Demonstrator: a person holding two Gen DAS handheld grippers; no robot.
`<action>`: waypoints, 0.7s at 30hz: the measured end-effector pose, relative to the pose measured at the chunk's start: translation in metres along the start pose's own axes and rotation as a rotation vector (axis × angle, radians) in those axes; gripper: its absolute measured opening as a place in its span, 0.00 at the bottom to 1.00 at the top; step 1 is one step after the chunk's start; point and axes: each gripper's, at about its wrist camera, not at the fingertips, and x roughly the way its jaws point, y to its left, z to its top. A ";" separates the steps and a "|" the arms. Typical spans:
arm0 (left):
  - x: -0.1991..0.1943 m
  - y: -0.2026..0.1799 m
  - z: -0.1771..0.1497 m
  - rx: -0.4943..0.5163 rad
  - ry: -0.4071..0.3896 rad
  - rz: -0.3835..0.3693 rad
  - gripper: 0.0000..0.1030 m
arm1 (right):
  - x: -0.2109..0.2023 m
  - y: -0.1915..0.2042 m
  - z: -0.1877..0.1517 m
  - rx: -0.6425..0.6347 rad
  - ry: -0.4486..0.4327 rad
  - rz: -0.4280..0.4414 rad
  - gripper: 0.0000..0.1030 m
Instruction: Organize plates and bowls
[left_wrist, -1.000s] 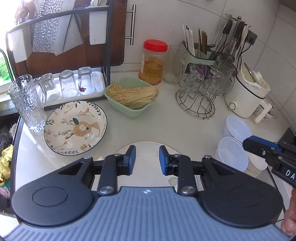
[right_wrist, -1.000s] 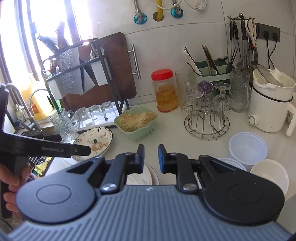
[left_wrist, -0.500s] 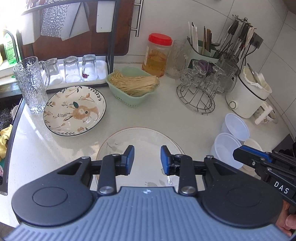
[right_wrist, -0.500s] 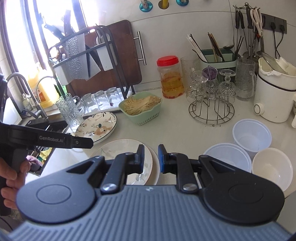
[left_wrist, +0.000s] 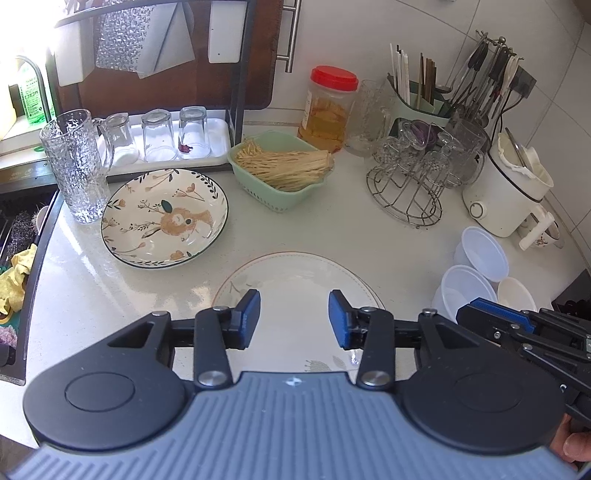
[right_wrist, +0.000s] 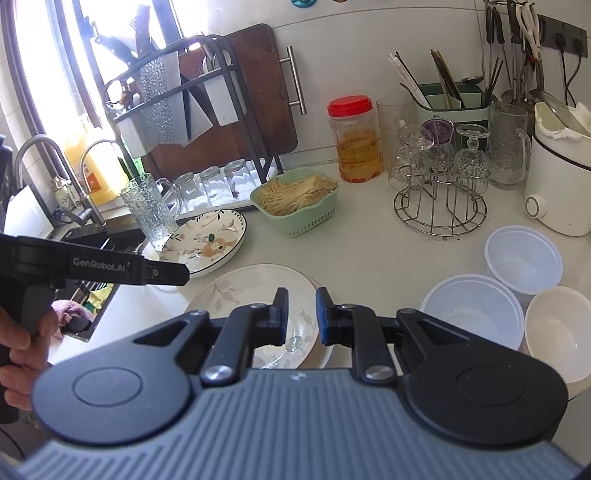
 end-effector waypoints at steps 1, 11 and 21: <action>0.000 0.001 0.000 0.000 0.001 0.000 0.46 | 0.001 0.000 0.000 0.000 0.002 0.001 0.18; 0.006 0.012 0.005 -0.007 0.011 0.014 0.47 | 0.017 0.007 0.004 0.001 0.022 0.009 0.18; 0.018 0.042 0.018 -0.016 0.025 0.032 0.52 | 0.046 0.023 0.014 0.010 0.042 0.009 0.18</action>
